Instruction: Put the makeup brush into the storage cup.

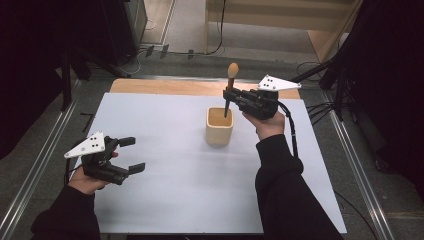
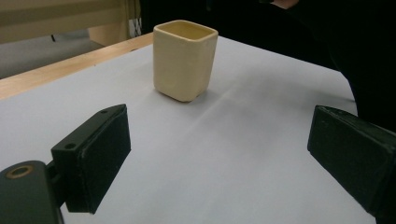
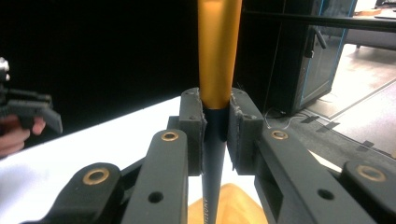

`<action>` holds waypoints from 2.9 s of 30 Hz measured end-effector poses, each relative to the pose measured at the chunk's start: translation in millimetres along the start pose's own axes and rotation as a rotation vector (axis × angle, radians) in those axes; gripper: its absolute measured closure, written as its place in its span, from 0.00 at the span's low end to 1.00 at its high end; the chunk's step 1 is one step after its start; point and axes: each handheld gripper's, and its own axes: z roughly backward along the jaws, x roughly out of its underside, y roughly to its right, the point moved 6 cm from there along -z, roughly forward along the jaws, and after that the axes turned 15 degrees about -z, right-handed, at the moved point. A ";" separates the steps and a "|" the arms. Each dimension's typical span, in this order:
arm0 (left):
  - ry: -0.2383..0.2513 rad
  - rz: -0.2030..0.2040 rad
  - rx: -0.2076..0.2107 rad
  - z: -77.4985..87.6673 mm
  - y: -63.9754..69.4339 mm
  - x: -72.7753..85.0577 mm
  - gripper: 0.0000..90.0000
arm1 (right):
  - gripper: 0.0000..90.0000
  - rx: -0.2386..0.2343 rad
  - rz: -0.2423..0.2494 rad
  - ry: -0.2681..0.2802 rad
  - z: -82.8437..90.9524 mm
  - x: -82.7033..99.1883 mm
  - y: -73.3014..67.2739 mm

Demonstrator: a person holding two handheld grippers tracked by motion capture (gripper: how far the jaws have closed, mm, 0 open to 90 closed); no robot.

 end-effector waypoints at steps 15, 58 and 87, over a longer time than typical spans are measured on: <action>-0.001 -0.006 -0.005 0.5 -0.3 0.5 0.07 | 0.88 0.035 0.008 -0.041 -15.6 18.5 5.1; 0.008 0.003 -0.003 1.1 -1.0 -0.2 0.07 | 0.70 0.051 -0.039 -0.062 -21.9 59.2 21.1; 0.005 0.001 -0.006 1.0 -0.9 -0.1 0.07 | 0.00 0.138 -0.055 -0.042 -4.1 59.3 18.8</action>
